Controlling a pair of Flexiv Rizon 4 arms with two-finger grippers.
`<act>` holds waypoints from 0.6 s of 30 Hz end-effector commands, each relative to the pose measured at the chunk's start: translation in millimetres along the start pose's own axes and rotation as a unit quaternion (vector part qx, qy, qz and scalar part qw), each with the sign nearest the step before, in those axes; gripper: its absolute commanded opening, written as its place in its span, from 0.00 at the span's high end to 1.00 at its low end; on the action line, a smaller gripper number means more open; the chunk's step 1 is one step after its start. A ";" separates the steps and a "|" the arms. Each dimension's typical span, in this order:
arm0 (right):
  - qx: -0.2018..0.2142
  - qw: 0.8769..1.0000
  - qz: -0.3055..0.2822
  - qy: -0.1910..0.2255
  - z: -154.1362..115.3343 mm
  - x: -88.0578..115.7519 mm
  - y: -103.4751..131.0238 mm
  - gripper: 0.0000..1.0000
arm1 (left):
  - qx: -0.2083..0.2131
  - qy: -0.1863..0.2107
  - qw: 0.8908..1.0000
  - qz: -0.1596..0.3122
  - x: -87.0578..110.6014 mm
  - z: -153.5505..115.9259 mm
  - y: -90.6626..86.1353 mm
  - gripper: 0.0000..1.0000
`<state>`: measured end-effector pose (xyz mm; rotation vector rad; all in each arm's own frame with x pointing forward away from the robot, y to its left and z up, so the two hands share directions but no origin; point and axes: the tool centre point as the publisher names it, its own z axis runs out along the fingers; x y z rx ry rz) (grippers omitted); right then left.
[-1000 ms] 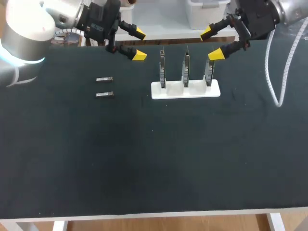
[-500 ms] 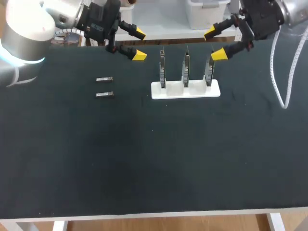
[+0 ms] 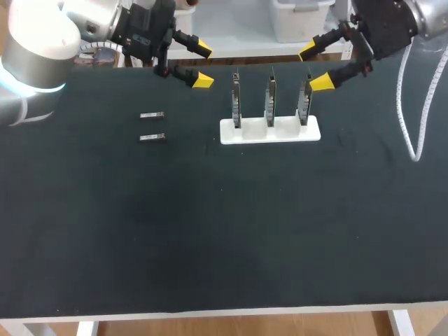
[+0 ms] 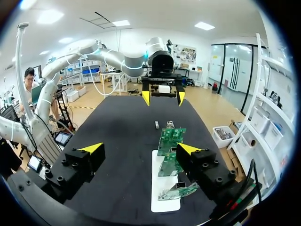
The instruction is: Pick up the optical module with the left hand, and insert it into the network port with the right hand.
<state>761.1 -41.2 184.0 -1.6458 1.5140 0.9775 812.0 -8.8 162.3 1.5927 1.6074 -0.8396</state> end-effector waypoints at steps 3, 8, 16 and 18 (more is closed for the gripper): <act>0.002 1.000 -0.004 0.001 1.6 -3.4 3.6 0.00 | 0.001 0.002 1.000 -0.001 -1.0 0.2 0.9 0.00; 0.007 1.000 0.007 0.004 -2.6 -3.9 3.4 0.00 | 0.001 0.002 1.000 -0.001 -1.0 0.2 0.9 0.00; 0.007 1.000 0.007 0.004 -2.6 -3.9 3.4 0.00 | 0.001 0.002 1.000 -0.001 -1.0 0.2 0.9 0.00; 0.007 1.000 0.007 0.004 -2.6 -3.9 3.4 0.00 | 0.001 0.002 1.000 -0.001 -1.0 0.2 0.9 0.00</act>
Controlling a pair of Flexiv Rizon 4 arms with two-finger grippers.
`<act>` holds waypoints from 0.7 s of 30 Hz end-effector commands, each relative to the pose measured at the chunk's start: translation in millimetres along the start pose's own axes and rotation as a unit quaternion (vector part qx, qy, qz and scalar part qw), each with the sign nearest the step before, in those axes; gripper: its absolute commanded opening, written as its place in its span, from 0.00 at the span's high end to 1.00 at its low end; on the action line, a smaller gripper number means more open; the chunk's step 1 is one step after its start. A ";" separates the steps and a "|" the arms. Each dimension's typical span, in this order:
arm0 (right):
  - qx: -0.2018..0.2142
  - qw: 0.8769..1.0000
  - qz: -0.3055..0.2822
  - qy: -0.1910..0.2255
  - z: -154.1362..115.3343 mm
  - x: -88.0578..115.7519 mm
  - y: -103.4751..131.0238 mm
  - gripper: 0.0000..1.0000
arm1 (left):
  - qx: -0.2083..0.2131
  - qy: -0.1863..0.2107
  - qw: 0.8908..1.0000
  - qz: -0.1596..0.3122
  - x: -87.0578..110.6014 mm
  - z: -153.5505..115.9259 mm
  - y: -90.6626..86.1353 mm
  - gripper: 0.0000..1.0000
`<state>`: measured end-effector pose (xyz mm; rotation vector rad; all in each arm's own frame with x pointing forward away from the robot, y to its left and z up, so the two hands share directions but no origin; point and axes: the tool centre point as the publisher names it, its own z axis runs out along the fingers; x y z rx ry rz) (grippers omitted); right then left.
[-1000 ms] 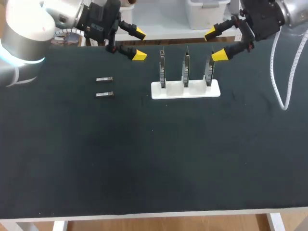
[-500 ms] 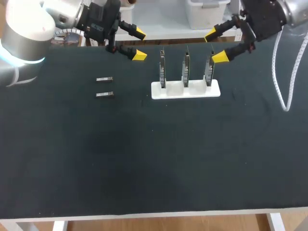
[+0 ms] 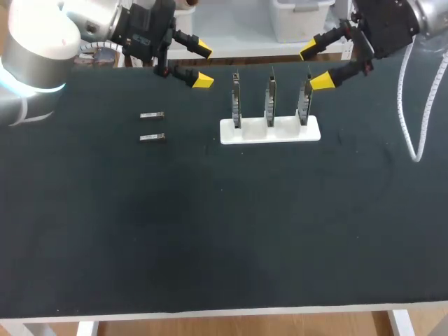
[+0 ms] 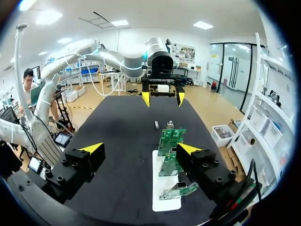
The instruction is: Pick up the optical module with the left hand, and insert it into the network port with the right hand.
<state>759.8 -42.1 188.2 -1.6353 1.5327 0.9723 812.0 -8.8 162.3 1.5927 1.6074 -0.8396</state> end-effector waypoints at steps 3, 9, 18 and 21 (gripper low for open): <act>0.002 1.000 0.000 0.001 0.1 -0.6 2.1 0.00 | 0.001 0.002 1.000 -0.001 -1.1 0.2 0.9 0.00; 0.002 1.000 0.000 0.001 0.1 -0.6 2.1 0.00 | -0.020 0.057 0.998 0.017 -17.8 -6.6 15.3 0.00; 0.002 1.000 0.000 0.001 0.1 -0.6 2.1 0.00 | -0.062 0.137 0.989 -0.017 3.9 -52.7 9.8 0.00; 0.002 1.000 0.000 0.001 0.1 -0.6 2.1 0.00 | -0.061 0.144 0.986 -0.049 21.8 -53.4 -3.8 0.00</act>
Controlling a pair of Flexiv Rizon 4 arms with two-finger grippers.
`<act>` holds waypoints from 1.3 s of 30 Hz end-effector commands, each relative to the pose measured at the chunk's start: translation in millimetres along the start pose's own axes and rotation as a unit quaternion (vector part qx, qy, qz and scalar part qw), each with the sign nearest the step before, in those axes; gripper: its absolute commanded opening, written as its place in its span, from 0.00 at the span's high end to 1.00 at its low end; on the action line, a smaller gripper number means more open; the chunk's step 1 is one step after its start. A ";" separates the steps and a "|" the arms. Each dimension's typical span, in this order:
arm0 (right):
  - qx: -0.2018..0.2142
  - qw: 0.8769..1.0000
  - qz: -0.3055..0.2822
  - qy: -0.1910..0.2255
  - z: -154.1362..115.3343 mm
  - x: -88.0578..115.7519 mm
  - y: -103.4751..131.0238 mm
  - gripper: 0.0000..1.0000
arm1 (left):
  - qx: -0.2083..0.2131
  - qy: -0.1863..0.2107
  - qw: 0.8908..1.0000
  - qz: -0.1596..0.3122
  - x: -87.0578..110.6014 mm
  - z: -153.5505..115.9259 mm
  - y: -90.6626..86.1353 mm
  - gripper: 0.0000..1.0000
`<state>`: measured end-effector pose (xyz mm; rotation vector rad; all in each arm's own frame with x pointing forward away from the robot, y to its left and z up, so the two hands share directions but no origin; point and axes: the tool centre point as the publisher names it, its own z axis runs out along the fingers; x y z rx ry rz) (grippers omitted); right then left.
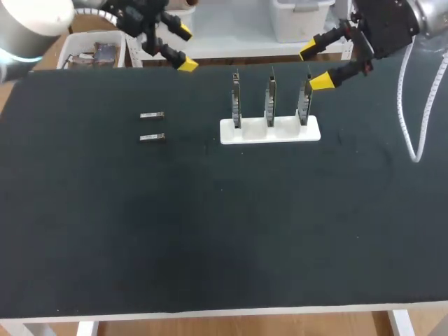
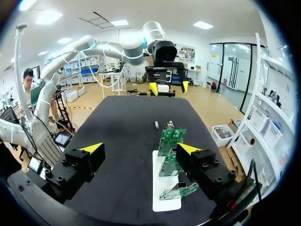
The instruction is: Pick up the optical module with the left hand, and insert it into the network port with the right hand.
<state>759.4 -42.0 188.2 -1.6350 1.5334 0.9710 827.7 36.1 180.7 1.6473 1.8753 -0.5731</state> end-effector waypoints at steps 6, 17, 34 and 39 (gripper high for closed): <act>0.002 1.000 0.000 0.001 -0.1 -0.5 1.6 0.00 | 0.008 0.005 0.998 -0.064 44.3 18.1 -46.2 0.00; 0.002 1.000 0.000 0.001 -0.1 -0.5 1.6 0.00 | 0.012 0.002 0.996 -0.083 78.3 31.8 -59.5 0.00; 0.002 1.000 0.000 0.001 -0.1 -0.5 1.6 0.00 | 0.019 -0.030 0.997 -0.072 74.1 35.7 -54.6 0.00; 0.002 1.000 0.000 0.001 -0.1 -0.5 1.6 0.00 | -0.010 0.029 0.999 -0.013 46.9 24.0 -37.1 0.00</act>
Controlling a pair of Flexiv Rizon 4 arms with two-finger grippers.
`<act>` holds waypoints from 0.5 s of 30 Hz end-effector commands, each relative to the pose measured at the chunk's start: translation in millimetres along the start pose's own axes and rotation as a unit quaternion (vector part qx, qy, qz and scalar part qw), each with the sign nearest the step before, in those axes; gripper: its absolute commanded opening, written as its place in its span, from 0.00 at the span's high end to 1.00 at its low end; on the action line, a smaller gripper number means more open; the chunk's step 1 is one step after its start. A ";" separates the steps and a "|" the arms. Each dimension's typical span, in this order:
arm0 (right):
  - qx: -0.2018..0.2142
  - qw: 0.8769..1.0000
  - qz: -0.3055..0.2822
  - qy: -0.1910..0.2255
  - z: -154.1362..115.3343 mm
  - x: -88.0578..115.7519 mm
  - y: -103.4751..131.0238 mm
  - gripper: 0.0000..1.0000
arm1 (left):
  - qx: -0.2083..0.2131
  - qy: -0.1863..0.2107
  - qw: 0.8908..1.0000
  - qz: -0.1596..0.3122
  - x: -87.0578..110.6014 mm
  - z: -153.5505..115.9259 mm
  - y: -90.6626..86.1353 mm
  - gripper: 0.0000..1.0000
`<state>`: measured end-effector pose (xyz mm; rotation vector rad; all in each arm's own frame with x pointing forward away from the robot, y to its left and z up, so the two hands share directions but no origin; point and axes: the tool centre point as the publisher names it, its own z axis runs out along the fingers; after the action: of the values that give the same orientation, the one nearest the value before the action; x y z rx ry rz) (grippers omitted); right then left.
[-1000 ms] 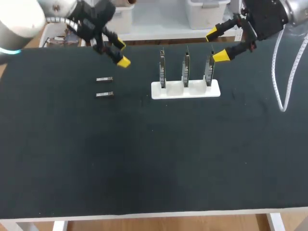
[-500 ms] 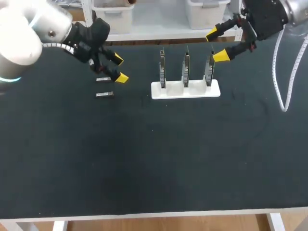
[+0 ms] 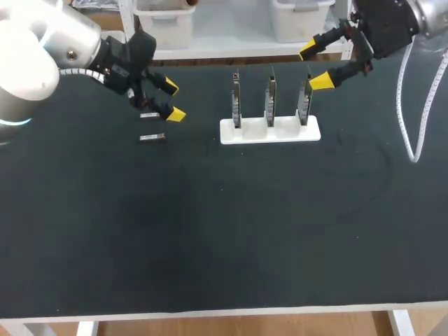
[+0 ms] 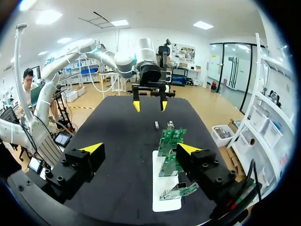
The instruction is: Pick up the optical module with the left hand, and insert it into the network port with the right hand.
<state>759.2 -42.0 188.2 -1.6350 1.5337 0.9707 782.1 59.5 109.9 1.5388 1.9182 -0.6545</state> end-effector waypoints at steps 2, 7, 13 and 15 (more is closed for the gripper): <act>0.002 1.000 0.000 0.001 -0.1 -0.5 1.5 0.00 | -0.018 0.078 0.996 0.035 -23.8 -6.3 8.5 0.00; 0.002 1.000 0.000 0.001 -0.1 -0.5 1.5 0.00 | -0.019 0.100 0.995 0.000 3.5 -4.3 0.5 0.00; 0.002 1.000 0.000 0.001 -0.1 -0.5 1.5 0.00 | -0.029 0.129 0.989 -0.061 51.9 -13.8 -22.0 0.00; 0.002 1.000 0.000 0.001 -0.1 -0.5 1.5 0.00 | -0.033 0.131 0.988 -0.078 65.3 -18.7 -27.8 0.00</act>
<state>759.2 -41.9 188.2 -1.6351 1.5337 0.9706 762.5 98.1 78.9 1.5423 2.2606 -0.4808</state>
